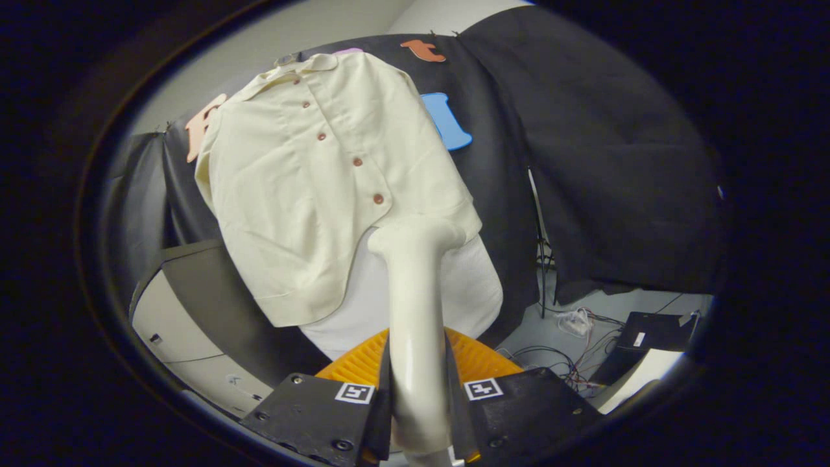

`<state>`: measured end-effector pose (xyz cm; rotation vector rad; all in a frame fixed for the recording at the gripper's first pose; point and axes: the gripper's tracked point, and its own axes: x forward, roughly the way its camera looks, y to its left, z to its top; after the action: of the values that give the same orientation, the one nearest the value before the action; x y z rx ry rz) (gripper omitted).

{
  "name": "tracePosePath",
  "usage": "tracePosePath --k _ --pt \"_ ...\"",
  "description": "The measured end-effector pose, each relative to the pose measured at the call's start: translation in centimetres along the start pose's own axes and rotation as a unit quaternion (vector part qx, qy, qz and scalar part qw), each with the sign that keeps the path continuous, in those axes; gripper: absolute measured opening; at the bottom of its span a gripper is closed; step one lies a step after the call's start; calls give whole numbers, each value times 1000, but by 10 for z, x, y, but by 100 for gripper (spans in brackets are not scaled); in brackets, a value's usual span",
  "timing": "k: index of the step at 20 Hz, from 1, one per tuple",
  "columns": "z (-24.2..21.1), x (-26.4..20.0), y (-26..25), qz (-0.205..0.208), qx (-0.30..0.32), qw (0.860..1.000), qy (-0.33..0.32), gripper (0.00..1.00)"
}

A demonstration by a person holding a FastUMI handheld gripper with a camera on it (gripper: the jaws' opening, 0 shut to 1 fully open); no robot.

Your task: Iron the clothes twice with a garment steamer, once on the left side and once on the right side.

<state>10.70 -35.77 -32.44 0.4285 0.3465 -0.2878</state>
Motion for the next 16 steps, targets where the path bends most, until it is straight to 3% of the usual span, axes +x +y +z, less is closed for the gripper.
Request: tracePosePath --k 10,16 --pt "33 -121 178 93 -25 994 -52 36" --pt "44 -196 289 140 -71 984 -83 36"
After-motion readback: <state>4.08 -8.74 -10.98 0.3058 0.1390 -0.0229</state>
